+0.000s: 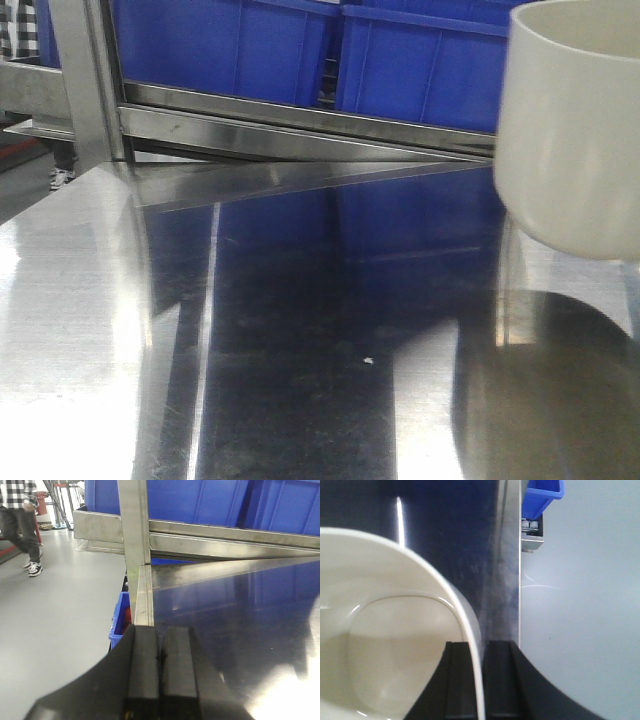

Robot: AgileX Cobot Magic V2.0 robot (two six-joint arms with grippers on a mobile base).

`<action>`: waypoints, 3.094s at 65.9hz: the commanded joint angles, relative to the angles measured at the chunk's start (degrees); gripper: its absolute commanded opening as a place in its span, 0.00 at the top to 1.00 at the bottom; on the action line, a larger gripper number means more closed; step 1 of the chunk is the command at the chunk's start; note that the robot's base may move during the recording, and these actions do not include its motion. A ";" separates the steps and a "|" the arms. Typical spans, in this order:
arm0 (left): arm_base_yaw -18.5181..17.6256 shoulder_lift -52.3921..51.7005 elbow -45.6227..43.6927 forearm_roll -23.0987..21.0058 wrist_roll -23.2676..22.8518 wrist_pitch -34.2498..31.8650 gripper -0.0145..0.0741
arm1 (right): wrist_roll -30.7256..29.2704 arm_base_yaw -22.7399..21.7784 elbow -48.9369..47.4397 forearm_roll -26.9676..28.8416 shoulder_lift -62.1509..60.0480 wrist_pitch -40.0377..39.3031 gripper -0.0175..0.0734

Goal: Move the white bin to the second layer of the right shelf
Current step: 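Lift the white bin off the steel table with the right gripper, then hold the bin raised in the right gripper while turning away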

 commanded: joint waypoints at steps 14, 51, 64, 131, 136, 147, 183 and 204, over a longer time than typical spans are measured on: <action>-0.20 -0.87 2.11 0.00 -0.17 -4.98 0.74 | -15.85 -4.05 8.51 16.31 -11.11 -9.01 0.71; -0.20 -0.87 2.11 0.00 -0.17 -4.98 0.74 | -5.94 -8.49 20.41 5.43 -29.27 -8.71 0.71; -0.20 -0.87 2.11 0.00 -0.17 -4.98 0.74 | -4.08 -8.49 20.77 4.17 -31.35 -6.79 0.71; -0.20 -0.87 2.11 0.00 -0.17 -4.98 0.74 | -11.94 -8.30 20.80 8.64 -31.35 -8.04 0.76; -0.20 -0.87 2.11 0.00 -0.17 -4.98 0.74 | -11.94 -8.30 20.80 8.64 -31.35 -8.04 0.76; -0.20 -0.87 2.11 0.00 -0.17 -4.98 0.74 | -11.94 -8.30 20.80 8.64 -31.35 -8.04 0.76; -0.20 -0.87 2.11 0.00 -0.17 -4.98 0.74 | -11.94 -8.30 20.80 8.64 -31.25 -8.04 0.76; -0.20 -0.87 2.11 0.00 -0.17 -4.98 0.74 | -11.94 -8.30 20.80 8.64 -31.15 -7.99 0.76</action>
